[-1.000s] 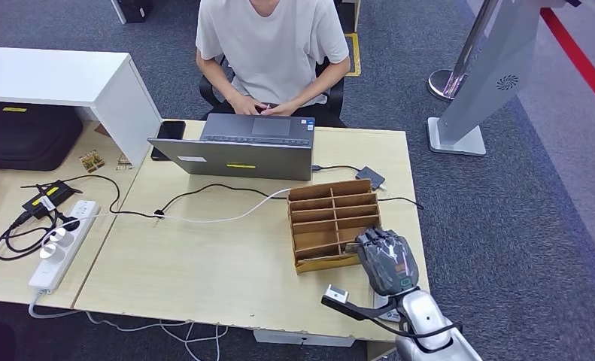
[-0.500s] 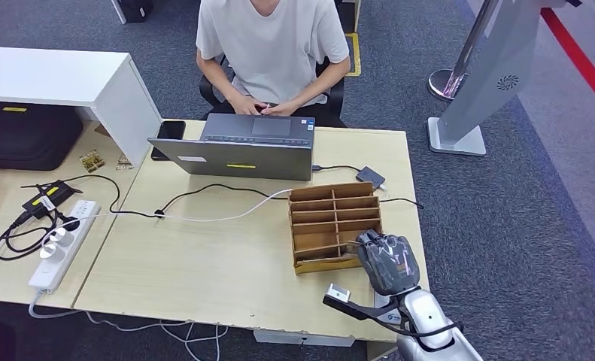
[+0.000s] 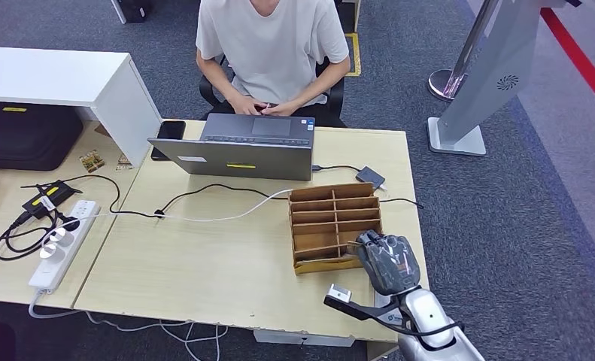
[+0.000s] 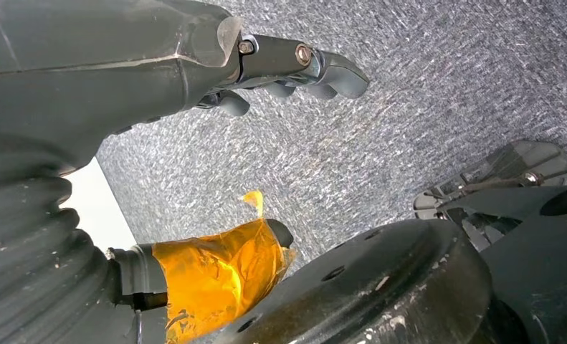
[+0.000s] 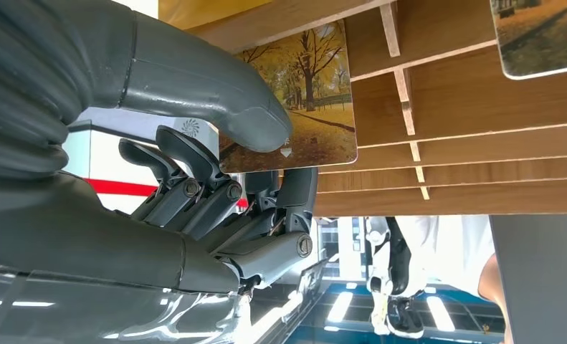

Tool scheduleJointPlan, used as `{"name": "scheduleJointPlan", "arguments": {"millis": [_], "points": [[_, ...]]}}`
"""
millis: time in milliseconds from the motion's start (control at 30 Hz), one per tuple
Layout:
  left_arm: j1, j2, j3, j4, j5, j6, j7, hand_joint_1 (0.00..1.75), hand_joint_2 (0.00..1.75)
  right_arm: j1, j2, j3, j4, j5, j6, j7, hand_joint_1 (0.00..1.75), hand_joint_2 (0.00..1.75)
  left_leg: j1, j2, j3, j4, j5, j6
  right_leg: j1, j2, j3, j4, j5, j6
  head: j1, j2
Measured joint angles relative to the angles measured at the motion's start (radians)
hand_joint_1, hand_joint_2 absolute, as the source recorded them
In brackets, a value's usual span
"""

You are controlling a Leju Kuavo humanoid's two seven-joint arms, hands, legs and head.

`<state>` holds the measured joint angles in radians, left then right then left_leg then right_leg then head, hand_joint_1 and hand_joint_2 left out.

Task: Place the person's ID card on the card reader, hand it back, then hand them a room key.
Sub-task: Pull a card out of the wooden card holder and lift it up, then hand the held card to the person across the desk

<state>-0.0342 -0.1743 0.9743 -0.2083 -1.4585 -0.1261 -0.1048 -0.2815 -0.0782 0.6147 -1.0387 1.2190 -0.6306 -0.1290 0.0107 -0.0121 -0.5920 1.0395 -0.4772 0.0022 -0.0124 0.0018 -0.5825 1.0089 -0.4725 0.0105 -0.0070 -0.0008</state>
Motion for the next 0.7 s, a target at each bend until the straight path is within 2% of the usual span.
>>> {"name": "scheduleJointPlan", "arguments": {"millis": [133, 367, 533, 600, 700], "points": [[0.0, 0.002, 0.0, 0.0, -0.006, 0.0, 0.007, 0.0, 1.75, -0.04, -0.035, -0.001, -0.031, -0.084, 0.103, -0.037, 1.75, 1.75, 0.0, 0.0, 0.0, 0.0, 0.0, 0.0, 0.0, 0.0, 0.0, 0.0, 0.001, 0.0, 0.0, 0.0], [0.002, 0.01, 0.0, 0.0, -0.016, -0.02, 0.007, 0.0, 1.75, -0.218, -0.153, -0.008, -0.117, -0.351, 0.465, -0.117, 1.75, 1.75, -0.001, 0.0, -0.001, 0.001, 0.002, 0.001, -0.001, 0.0, 0.0, 0.0, 0.004, 0.001, 0.0, 0.0], [0.002, 0.016, 0.0, 0.0, -0.016, -0.035, 0.008, 0.0, 1.75, -0.412, -0.212, -0.002, -0.116, -0.563, 0.747, -0.139, 1.75, 1.75, -0.001, 0.001, -0.001, 0.001, 0.004, 0.0, -0.001, 0.002, -0.001, 0.0, 0.005, 0.0, 0.0, 0.0], [0.002, 0.018, 0.0, 0.0, -0.016, -0.038, 0.008, 0.0, 1.75, -0.484, -0.221, 0.006, -0.1, -0.625, 0.797, -0.139, 1.75, 1.75, -0.001, 0.001, -0.001, 0.001, 0.004, 0.0, -0.001, 0.001, -0.001, 0.0, 0.005, 0.0, 0.0, 0.0], [0.001, 0.018, 0.0, 0.0, -0.016, -0.042, 0.008, 0.0, 1.75, -0.568, -0.225, 0.027, -0.069, -0.683, 0.82, -0.137, 1.75, 1.75, 0.0, 0.0, -0.001, 0.001, 0.005, 0.0, 0.0, 0.001, -0.001, 0.0, 0.005, 0.0, 0.0, 0.0]]}}
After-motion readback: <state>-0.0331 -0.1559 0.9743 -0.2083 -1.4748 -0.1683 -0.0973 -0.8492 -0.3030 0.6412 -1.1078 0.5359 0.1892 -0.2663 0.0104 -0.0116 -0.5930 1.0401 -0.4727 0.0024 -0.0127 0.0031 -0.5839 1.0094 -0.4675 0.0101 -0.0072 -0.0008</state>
